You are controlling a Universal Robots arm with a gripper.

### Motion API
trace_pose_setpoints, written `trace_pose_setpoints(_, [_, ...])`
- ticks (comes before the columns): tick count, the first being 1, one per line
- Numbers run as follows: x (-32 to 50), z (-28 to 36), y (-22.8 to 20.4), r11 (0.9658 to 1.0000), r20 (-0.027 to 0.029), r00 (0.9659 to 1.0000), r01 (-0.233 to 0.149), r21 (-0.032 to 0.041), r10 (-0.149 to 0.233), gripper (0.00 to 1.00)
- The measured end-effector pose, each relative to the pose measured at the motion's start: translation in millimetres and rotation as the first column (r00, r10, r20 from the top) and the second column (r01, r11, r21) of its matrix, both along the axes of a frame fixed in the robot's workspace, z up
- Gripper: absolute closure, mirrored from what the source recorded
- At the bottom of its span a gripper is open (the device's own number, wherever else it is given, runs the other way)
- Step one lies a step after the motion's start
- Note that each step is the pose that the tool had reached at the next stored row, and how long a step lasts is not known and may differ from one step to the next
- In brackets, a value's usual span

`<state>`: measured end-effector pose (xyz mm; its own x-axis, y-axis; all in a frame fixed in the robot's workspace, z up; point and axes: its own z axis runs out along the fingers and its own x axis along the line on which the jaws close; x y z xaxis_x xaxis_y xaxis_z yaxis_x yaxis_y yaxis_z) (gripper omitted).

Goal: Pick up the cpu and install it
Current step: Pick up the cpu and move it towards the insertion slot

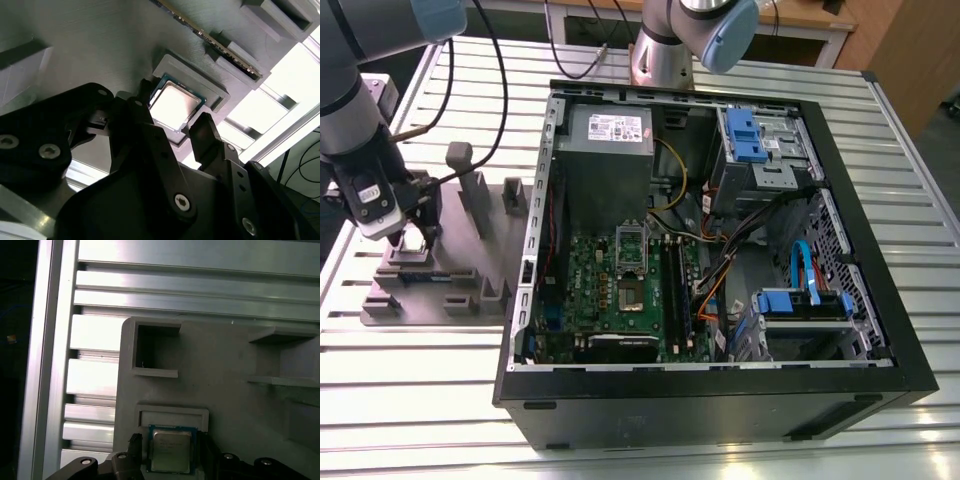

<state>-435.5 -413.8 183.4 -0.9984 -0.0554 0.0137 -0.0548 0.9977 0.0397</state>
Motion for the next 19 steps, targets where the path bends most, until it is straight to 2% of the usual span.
trace_pose_setpoints(3, [-0.7,0.2,0.0,1.0000,0.0024,1.0000,0.000,-0.0002,0.000,0.42])
trace_pose_setpoints(10, [-0.4,0.1,0.1,1.0000,0.0025,1.0000,0.000,-0.0002,0.000,0.42])
trace_pose_setpoints(12, [0.1,0.2,0.1,1.0000,0.0022,1.0000,0.000,-0.0003,0.000,0.44])
trace_pose_setpoints(13, [0.4,0.1,0.1,1.0000,0.0022,1.0000,0.000,-0.0003,0.000,0.51])
trace_pose_setpoints(19, [1.1,0.1,0.1,1.0000,0.0022,1.0000,0.000,-0.0002,0.000,0.53])
